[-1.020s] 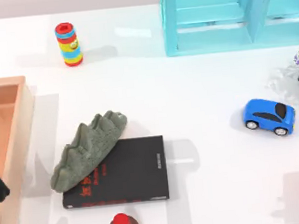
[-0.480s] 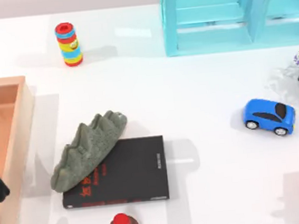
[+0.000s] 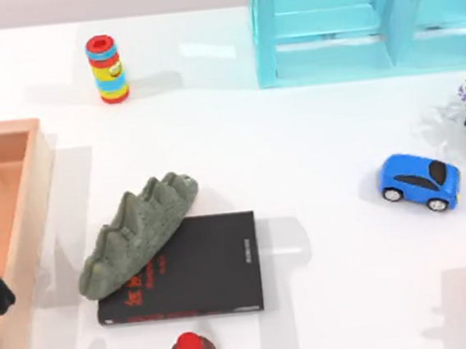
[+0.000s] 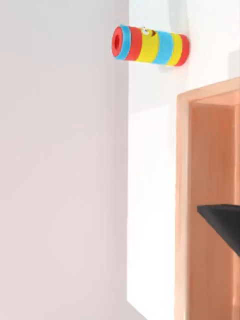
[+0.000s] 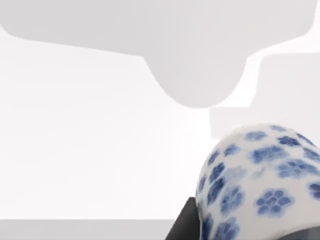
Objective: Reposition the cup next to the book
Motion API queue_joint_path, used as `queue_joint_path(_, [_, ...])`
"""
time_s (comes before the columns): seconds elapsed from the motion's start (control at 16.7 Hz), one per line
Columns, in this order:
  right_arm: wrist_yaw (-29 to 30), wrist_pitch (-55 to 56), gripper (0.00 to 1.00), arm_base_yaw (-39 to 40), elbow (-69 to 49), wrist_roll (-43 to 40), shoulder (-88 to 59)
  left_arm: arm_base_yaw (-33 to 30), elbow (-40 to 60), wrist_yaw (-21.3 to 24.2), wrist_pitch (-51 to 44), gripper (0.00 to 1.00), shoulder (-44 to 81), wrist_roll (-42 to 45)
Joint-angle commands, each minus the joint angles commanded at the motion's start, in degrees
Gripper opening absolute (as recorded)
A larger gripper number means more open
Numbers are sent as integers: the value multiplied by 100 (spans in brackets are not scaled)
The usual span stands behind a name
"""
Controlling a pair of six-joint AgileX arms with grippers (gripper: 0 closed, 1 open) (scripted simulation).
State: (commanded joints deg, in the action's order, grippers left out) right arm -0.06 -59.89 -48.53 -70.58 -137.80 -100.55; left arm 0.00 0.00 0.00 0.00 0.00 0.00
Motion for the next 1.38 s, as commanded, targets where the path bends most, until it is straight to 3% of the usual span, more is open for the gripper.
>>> queue_joint_path(0.36, [-22,6,0,91,-24,160,-27,0,0,0,0,100,0,0])
queue_joint_path(0.6, [-175,-54,0,674,-289,1165,-30,0,0,0,0,100,0,0])
queue_joint_path(0.9, [-504,-262,0,2010,-815,3499,-102,0,0,0,0,100,0,0])
queue_joint_path(1.38, [-1049,-893,0,4755,-1673,8668,-606,0,0,0,0,100,0,0])
